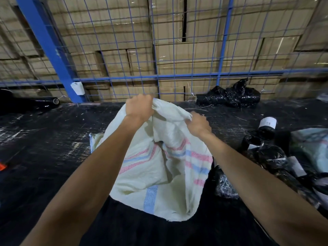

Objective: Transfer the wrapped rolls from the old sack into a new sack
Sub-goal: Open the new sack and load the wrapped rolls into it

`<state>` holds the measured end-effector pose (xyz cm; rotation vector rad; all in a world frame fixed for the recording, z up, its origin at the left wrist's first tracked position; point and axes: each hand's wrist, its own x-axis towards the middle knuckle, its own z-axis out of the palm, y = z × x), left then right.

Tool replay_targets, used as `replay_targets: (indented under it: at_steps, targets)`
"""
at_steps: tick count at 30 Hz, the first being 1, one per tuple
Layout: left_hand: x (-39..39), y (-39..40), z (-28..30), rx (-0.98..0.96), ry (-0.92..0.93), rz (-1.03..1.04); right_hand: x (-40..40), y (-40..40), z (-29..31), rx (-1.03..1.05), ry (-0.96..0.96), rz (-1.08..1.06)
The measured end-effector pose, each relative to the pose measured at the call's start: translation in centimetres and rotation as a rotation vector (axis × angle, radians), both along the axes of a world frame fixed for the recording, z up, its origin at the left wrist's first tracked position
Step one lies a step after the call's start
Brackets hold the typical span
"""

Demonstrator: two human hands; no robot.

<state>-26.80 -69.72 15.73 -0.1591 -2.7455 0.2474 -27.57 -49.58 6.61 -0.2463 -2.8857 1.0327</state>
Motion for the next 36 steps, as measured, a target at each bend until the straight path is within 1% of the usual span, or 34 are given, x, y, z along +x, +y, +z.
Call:
replay_targets:
  at_steps: [1,2,3,4,5,7,9,10,11,12,13,14,15,17,19,20,21,22,23,24,25,27,28,31,33,34,35,36]
  targets:
    - [-0.2,-0.4,0.2,0.017,0.018,0.03,0.1,0.1,0.2,-0.25,-0.073,0.014]
    - [-0.5,-0.8,0.5,0.031,0.039,0.06,0.3,0.2,0.6,-0.548,-0.206,0.074]
    - [-0.7,-1.3,0.9,0.035,0.058,0.078,1.0,0.4,1.1,-0.795,-0.338,0.15]
    - [-0.9,-1.8,1.1,0.016,0.084,0.062,1.9,0.5,1.4,-0.96,-0.414,0.215]
    - [-1.2,-2.0,1.1,-0.026,0.104,0.011,2.3,0.6,1.6,-1.082,-0.448,0.27]
    - [-0.8,-1.6,1.2,-0.125,0.143,-0.214,2.7,0.5,2.0,-1.249,-0.429,0.313]
    - [0.2,-0.1,0.2,-0.233,0.12,-0.45,3.1,0.0,2.8,-1.357,-0.397,0.297]
    - [0.6,0.8,-0.5,-0.264,0.067,-0.508,3.1,-0.3,3.1,-1.369,-0.38,0.285]
    - [0.9,1.5,-1.1,-0.263,-0.006,-0.526,3.2,-0.5,3.4,-1.353,-0.371,0.274]
    - [1.0,1.8,-1.5,-0.245,-0.054,-0.487,3.2,-0.7,3.6,-1.327,-0.366,0.286]
    - [0.9,1.9,-1.7,-0.223,-0.053,-0.412,3.2,-0.9,3.8,-1.282,-0.368,0.299]
    - [0.7,1.8,-1.6,-0.199,-0.009,-0.319,3.2,-1.0,3.9,-1.199,-0.366,0.329]
    - [0.4,1.7,-1.3,-0.174,0.03,-0.229,3.1,-1.1,3.8,-1.063,-0.326,0.347]
    - [0.0,1.4,-0.4,-0.117,0.055,-0.109,2.8,-1.2,3.7,-0.643,-0.165,0.367]
    - [-0.4,1.0,0.9,-0.057,0.107,-0.053,2.2,-1.1,3.5,-0.126,-0.005,0.328]
    - [-0.7,0.8,1.6,-0.034,0.142,-0.039,1.6,-1.0,3.0,0.065,0.023,0.272]
    - [-0.9,0.5,2.5,-0.015,0.187,-0.021,1.2,-1.0,2.9,0.16,0.013,0.18]
    - [-1.2,0.2,3.6,0.005,0.231,0.003,0.8,-1.1,3.2,0.161,-0.005,0.07]
    - [-1.6,-0.2,5.0,0.042,0.254,0.035,0.1,-1.3,4.0,0.115,-0.012,-0.025]
    - [-2.1,-0.7,6.0,0.104,0.268,0.065,-0.5,-1.6,5.1,0.04,0.015,-0.092]
    - [-2.6,-1.2,7.8,0.181,0.301,0.085,-1.5,-2.0,7.3,-0.044,0.086,-0.139]
    - [-3.1,-2.3,11.6,0.337,0.421,0.118,-3.2,-2.8,12.6,-0.204,0.295,-0.188]
    - [-3.1,-2.7,13.9,0.409,0.511,0.125,-3.9,-3.4,15.7,-0.265,0.417,-0.19]
    - [-2.1,-4.0,17.9,0.59,0.797,0.13,-3.5,-4.6,22.6,-0.34,0.736,-0.159]
    - [-1.1,-5.3,17.1,0.642,0.969,0.077,-2.0,-4.6,23.9,-0.292,0.933,-0.099]
    - [-0.5,-6.0,15.7,0.638,1.016,0.039,-1.5,-4.4,23.4,-0.251,0.995,-0.061]
    - [-0.1,-6.8,13.4,0.619,1.024,0.013,-1.2,-4.1,22.3,-0.201,1.016,-0.007]
    - [0.5,-7.7,10.5,0.59,0.969,-0.003,-1.1,-3.9,20.4,-0.137,1.008,0.063]
